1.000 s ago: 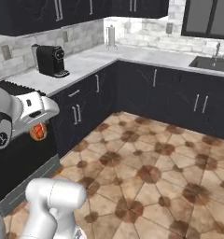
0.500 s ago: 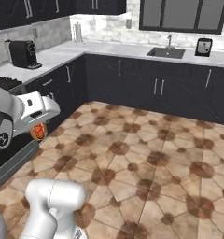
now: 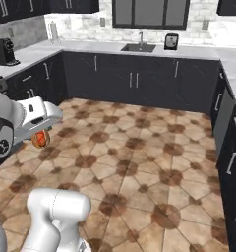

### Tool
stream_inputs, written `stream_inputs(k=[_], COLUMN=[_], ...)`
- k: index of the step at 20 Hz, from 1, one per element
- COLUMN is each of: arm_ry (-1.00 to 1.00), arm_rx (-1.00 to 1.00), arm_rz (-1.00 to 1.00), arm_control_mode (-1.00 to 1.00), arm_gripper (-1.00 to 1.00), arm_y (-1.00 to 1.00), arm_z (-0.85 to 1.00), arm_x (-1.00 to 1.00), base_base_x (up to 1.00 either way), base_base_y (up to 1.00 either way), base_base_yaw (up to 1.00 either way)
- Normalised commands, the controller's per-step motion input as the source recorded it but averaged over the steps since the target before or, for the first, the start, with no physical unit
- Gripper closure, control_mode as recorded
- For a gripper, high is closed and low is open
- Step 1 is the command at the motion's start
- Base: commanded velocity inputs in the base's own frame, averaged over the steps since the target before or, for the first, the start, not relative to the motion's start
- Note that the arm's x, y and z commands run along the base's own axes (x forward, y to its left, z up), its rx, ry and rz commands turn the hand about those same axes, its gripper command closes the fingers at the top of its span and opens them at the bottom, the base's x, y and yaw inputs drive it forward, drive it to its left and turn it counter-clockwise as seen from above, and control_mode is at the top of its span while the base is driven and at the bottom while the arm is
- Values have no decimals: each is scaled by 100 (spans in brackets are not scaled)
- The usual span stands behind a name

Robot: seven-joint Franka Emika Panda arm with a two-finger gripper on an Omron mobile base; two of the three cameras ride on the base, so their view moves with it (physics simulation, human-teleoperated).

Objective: Place the cold items (eggplant and bell pepper) from the fridge in one tupperware on the dining counter. Place the warm items (hot dog and kebab skewer) in the stove area in another tupperware.

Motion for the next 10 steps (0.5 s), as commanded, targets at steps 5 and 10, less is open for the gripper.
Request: stream_inputs(k=[5,10], arm_ry=[0,0], arm_rx=[0,0], arm_rz=[0,0], arm_control_mode=[100,100], arm_gripper=[100,100], arm_y=[0,0], arm_z=[0,0], arm_x=[0,0], base_base_x=[-100,-100], base_base_y=[-74,-78], base_base_yaw=[-25,-24])
